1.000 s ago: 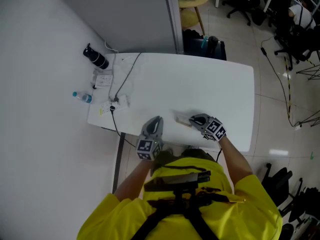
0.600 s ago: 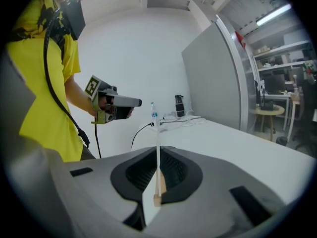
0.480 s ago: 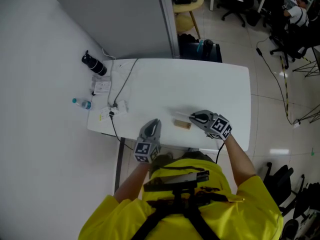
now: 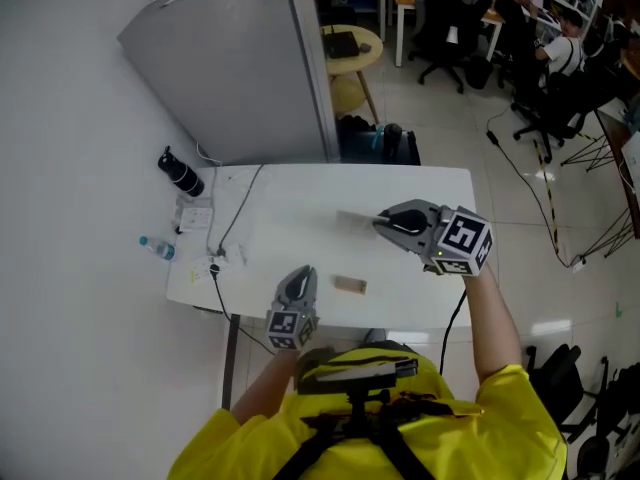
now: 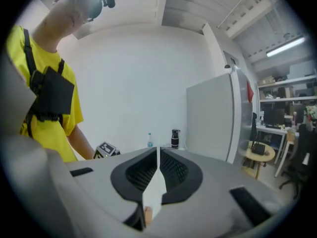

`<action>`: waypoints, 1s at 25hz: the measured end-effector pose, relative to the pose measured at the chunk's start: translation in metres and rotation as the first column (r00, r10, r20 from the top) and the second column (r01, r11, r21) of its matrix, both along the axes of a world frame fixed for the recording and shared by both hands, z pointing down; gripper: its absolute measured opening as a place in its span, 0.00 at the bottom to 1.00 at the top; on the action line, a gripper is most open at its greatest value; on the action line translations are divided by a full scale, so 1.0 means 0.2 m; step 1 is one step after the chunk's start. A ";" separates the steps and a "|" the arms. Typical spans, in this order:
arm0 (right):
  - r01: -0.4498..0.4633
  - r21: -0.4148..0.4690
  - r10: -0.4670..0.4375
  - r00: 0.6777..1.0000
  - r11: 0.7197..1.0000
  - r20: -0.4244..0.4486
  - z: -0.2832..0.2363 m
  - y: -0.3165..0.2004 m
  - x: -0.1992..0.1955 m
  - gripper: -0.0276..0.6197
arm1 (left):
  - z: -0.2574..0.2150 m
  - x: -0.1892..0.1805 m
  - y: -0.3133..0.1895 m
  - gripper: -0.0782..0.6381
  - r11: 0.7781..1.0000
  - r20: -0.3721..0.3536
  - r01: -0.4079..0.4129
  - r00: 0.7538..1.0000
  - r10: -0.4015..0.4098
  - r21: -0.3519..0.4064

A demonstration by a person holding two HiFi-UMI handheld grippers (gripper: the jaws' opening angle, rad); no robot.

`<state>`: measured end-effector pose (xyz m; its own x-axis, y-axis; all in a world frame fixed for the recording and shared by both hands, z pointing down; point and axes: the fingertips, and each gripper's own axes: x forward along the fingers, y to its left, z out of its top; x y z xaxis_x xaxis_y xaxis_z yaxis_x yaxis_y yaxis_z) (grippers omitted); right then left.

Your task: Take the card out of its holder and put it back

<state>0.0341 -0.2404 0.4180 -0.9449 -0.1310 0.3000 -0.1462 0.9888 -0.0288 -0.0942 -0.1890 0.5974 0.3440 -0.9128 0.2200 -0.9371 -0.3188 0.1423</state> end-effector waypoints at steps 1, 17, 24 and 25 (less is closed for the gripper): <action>0.008 0.009 -0.008 1.000 1.000 0.017 -0.10 0.00 0.01 0.07 | -0.01 0.01 -0.01 0.13 1.000 0.002 -0.005 1.000 0.005 0.005; -0.014 0.064 0.006 0.993 0.998 0.118 -0.60 0.06 0.16 0.07 | -0.03 0.09 -0.02 0.12 0.999 0.014 -0.029 0.999 0.028 0.032; -0.025 0.047 0.020 0.994 0.999 0.109 -0.57 0.08 0.19 0.07 | -0.04 0.13 -0.03 0.12 0.998 0.021 -0.042 0.999 0.041 0.037; -0.029 0.047 0.024 0.994 0.998 0.104 -0.55 0.09 0.20 0.07 | -0.03 0.14 -0.03 0.12 0.999 0.027 -0.041 0.999 0.040 0.034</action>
<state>0.0735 -0.2233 0.3079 -0.9666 -0.1680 0.1936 -0.1708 0.9853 0.0024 -0.0664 -0.1946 0.5908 0.3754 -0.9055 0.1980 -0.9266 -0.3609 0.1059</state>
